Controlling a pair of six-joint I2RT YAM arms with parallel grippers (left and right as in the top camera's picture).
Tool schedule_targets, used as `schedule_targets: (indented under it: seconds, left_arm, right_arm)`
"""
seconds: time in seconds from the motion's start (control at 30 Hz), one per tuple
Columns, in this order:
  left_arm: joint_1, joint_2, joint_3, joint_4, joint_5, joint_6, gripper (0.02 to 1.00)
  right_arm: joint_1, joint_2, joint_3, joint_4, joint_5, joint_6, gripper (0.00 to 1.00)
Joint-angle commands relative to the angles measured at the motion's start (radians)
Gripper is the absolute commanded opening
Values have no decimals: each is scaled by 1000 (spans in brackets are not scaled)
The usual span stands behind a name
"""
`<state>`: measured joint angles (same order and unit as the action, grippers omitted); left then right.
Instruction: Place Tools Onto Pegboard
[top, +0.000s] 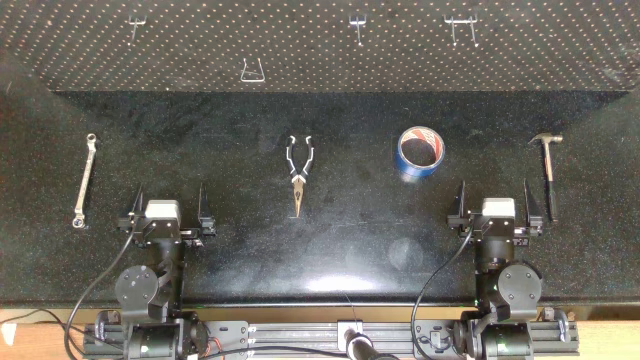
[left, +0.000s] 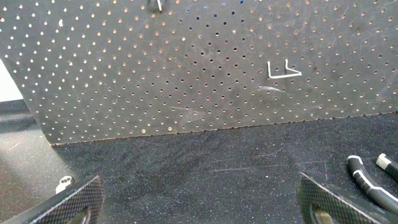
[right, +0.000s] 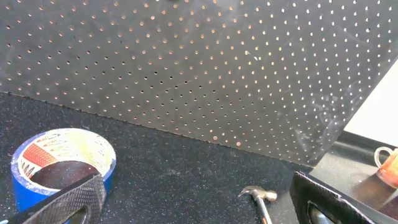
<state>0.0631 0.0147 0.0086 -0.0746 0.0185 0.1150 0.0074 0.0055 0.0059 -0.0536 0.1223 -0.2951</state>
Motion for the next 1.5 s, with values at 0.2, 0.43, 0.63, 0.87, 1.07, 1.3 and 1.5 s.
schedule_targets:
  seconds: [0.2,0.43,0.63,0.87,1.07,1.3,1.5]
  left_arm:
    - [50,370,377,-296,-15,16,996]
    - [122,723,842,-744,-15,16,996]
    - [283,895,1017,-897,-8,21,996]
    - [553,1040,1048,-924,18,189,993]
    - [633,1244,1083,-925,11,329,993]
    - [663,1443,1181,-937,16,439,993]
    - [665,1619,1256,-935,37,471,993]
  right_arm:
    - [-4,-1,-2,-9,19,-10,976]
    - [-4,-1,-2,-9,20,-10,976]
    - [-4,-1,-2,-9,20,-10,976]
    - [-4,-1,-2,-9,20,-10,976]
    - [-4,-1,-2,-9,20,-10,976]
    - [-4,-1,-2,-9,19,-10,976]
    - [-4,-1,-2,-9,20,-10,976]
